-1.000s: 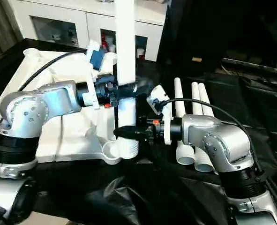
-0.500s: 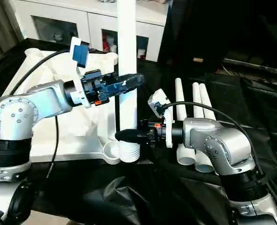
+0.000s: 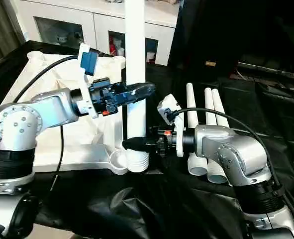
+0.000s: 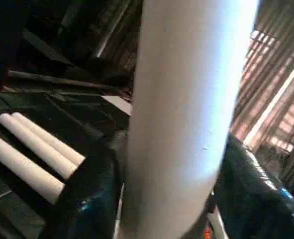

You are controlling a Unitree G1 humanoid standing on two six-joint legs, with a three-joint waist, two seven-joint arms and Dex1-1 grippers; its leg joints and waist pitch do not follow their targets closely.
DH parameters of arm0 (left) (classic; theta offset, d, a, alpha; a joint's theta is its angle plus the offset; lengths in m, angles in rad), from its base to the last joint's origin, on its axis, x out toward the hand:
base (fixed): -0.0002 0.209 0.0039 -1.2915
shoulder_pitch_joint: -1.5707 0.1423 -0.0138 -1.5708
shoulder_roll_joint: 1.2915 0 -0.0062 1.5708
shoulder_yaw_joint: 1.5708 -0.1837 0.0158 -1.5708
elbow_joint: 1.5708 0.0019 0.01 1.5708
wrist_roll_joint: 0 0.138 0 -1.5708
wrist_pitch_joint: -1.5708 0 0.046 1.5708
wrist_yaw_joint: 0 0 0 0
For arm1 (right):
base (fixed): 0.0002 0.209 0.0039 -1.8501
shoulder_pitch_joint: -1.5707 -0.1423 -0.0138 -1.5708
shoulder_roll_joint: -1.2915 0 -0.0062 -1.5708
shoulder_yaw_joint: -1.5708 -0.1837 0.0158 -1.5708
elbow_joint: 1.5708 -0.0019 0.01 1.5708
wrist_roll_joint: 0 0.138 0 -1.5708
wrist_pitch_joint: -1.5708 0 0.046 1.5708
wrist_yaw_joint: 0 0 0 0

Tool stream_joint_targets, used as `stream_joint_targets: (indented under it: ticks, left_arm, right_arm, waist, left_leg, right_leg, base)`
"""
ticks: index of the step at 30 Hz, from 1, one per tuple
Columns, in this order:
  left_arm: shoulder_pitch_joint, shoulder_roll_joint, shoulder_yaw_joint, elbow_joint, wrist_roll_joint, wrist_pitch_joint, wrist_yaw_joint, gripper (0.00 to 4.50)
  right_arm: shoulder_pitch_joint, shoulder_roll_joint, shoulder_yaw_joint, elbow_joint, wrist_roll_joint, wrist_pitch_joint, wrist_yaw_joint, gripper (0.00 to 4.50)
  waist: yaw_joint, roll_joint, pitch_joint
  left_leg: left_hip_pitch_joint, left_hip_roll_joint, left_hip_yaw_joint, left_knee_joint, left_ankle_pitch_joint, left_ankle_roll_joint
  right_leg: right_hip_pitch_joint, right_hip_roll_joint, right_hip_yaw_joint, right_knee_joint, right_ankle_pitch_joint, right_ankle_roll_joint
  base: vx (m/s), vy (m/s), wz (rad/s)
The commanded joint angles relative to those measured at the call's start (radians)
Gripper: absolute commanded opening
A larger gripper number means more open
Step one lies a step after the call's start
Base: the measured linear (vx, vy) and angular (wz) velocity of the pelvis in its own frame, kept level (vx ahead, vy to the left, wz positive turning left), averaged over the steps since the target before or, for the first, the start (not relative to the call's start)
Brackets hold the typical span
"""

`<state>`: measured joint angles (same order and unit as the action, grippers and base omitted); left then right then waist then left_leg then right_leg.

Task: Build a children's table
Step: Pick table leg

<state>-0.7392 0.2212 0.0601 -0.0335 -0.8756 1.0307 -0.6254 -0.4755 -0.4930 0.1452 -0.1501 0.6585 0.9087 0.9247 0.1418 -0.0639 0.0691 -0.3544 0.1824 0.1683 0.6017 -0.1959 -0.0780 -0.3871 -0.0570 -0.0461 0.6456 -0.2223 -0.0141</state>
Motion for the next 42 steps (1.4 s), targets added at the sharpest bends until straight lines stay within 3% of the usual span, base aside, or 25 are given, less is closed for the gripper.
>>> stream_joint_targets:
  ticks: [1, 3, 6, 15, 31, 42]
  left_arm:
    - [-0.018, -0.009, -0.003, -0.005, 0.008, -0.006, 0.023, 2.37]
    - [-0.020, -0.012, -0.002, -0.007, 0.008, -0.005, 0.028, 2.31]
    - [-0.022, -0.023, -0.001, -0.017, 0.024, -0.020, 0.056, 2.00]
    - [-0.032, -0.030, -0.009, -0.032, 0.072, -0.051, 0.110, 1.84]
    - [-0.039, -0.049, -0.042, -0.040, 0.127, -0.090, 0.139, 1.82]
    - [-0.033, -0.037, -0.065, -0.045, 0.139, -0.097, 0.110, 1.82]
  right_arm:
    - [-0.006, -0.011, -0.028, -0.007, -0.005, -0.023, -0.005, 1.86]
    - [-0.006, -0.010, -0.028, -0.007, -0.010, -0.027, -0.008, 1.86]
    - [-0.003, -0.005, -0.031, -0.007, -0.020, -0.036, -0.021, 2.56]
    - [0.000, 0.014, -0.033, 0.002, -0.045, -0.061, -0.063, 3.25]
    - [-0.029, 0.090, -0.047, 0.067, -0.065, -0.030, -0.176, 3.35]
    - [-0.033, 0.081, -0.026, 0.066, -0.059, -0.015, -0.169, 3.35]
  waist:
    - [0.000, 0.017, -0.074]
    - [0.000, 0.014, -0.075]
    - [0.000, 0.016, -0.075]
    - [-0.001, 0.014, -0.075]
    - [-0.002, 0.010, -0.075]
    - [-0.003, 0.010, -0.074]
  left_leg:
    - [0.002, 0.039, -0.012, -0.061, -0.061, -0.025]
    - [0.001, 0.038, -0.012, -0.060, -0.057, -0.025]
    - [0.002, 0.038, -0.013, -0.060, -0.060, -0.024]
    - [0.001, 0.038, -0.013, -0.061, -0.055, -0.025]
    - [0.002, 0.037, -0.011, -0.061, -0.041, -0.025]
    - [0.002, 0.038, -0.011, -0.062, -0.045, -0.028]
  right_leg:
    - [0.061, -0.076, 0.049, -0.072, -0.012, -0.197]
    - [0.062, -0.076, 0.049, -0.072, -0.003, -0.198]
    - [0.062, -0.076, 0.049, -0.072, 0.001, -0.200]
    - [0.062, -0.075, 0.049, -0.071, 0.002, -0.196]
    - [0.061, -0.075, 0.049, -0.070, 0.015, -0.191]
    - [0.060, -0.075, 0.050, -0.071, -0.004, -0.180]
  base:
    - [0.000, 0.000, 0.00]
    - [0.000, 0.000, 0.00]
    - [0.000, 0.000, 0.00]
    - [0.000, 0.000, 0.00]
    - [0.000, 0.000, 0.00]
    - [0.000, 0.000, 0.00]
